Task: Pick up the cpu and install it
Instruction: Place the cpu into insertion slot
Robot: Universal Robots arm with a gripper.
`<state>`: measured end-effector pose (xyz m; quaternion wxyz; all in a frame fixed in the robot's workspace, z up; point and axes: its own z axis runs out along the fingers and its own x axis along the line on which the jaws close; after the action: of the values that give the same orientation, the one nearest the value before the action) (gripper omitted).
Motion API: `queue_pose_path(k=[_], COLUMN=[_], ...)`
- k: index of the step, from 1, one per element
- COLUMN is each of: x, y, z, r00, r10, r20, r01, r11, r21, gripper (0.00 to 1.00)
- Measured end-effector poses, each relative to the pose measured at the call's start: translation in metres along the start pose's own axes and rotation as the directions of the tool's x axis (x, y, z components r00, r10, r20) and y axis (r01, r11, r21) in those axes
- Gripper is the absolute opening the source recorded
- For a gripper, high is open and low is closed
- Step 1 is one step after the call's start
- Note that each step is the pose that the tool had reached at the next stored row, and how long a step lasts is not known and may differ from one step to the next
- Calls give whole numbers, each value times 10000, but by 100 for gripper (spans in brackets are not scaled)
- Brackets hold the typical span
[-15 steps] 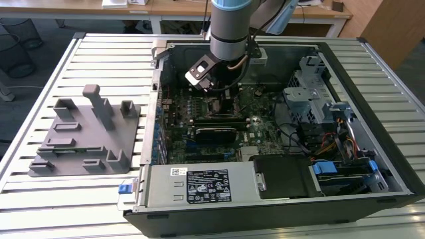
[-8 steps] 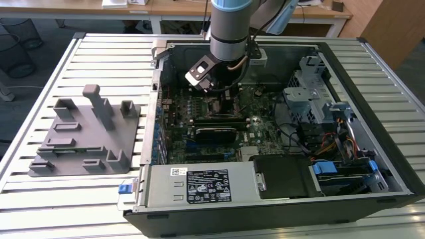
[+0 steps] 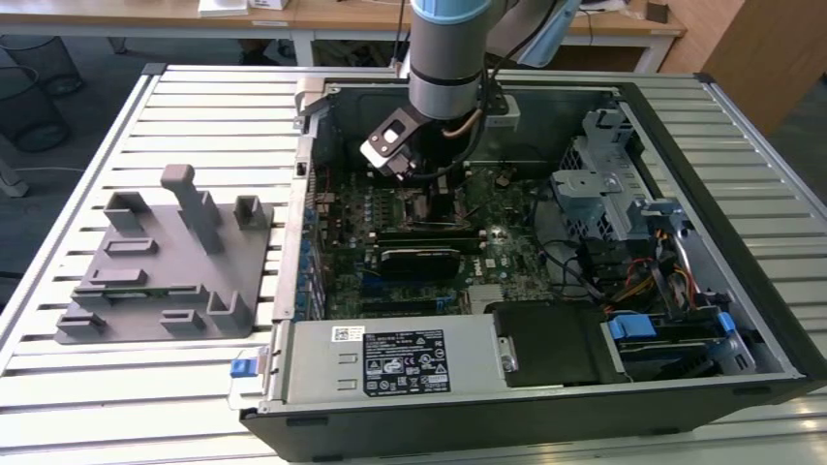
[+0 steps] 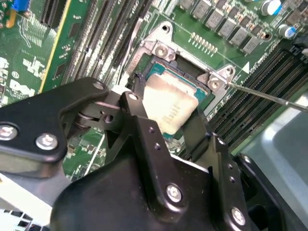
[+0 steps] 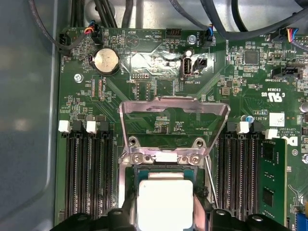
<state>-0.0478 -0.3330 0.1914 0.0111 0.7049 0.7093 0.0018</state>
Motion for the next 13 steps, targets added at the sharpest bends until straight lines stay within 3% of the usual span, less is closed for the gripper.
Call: queue_pose_path(k=[1, 2, 13], x=[-1, -2, -3], y=[0, -1, 0], z=[-1, -3, -49], r00=[10000, 10000, 10000], r10=[1, 0, 0], r20=[4, 8, 0], r01=[-1, 0, 0], r11=[10000, 10000, 10000], r21=[2, 5, 17], gripper=[55, 61, 61])
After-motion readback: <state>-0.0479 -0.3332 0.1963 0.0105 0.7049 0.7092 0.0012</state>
